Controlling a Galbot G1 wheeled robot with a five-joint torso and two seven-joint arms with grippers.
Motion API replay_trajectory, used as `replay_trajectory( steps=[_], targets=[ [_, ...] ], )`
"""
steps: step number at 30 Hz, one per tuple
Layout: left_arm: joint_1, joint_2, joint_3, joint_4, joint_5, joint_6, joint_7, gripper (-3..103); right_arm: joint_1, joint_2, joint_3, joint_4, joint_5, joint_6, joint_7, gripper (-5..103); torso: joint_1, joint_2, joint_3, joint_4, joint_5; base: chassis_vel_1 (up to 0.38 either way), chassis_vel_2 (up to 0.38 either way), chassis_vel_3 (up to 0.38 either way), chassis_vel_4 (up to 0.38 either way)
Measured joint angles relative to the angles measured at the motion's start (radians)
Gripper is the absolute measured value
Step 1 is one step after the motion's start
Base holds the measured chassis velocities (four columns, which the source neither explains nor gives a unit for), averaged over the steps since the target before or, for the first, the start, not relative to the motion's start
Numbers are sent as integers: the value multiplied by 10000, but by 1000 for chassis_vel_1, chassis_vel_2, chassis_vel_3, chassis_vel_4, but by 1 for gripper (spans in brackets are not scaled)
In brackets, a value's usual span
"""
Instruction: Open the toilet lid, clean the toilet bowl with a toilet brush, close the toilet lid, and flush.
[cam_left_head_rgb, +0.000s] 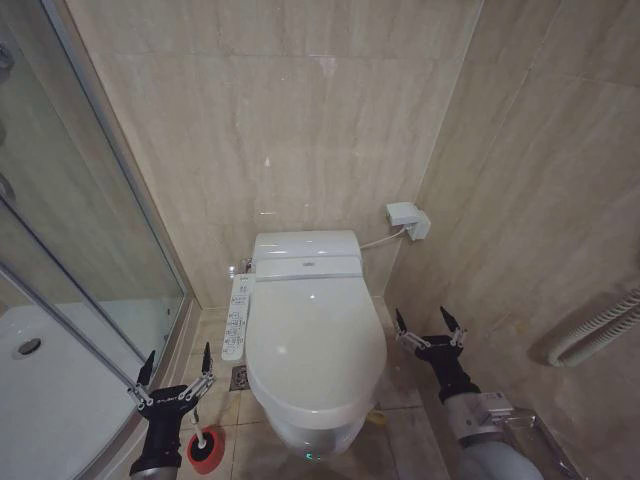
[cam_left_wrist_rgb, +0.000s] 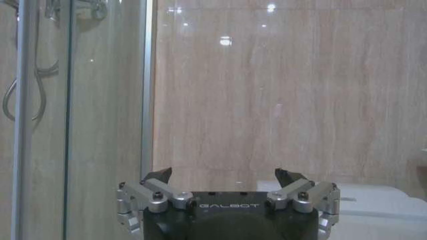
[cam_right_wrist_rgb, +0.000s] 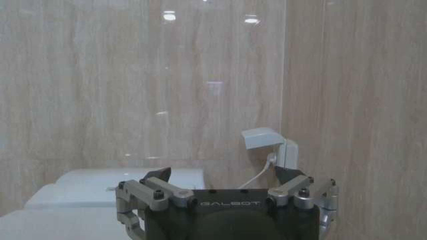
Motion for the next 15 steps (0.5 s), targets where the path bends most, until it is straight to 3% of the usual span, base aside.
replay_trajectory(
  steps=[15],
  targets=[
    [0, 0, 1, 0, 0, 0, 0, 100, 31, 101, -27, 21, -74, -13, 55, 100, 0, 0, 0, 0, 0, 0, 0, 0, 0]
  ],
)
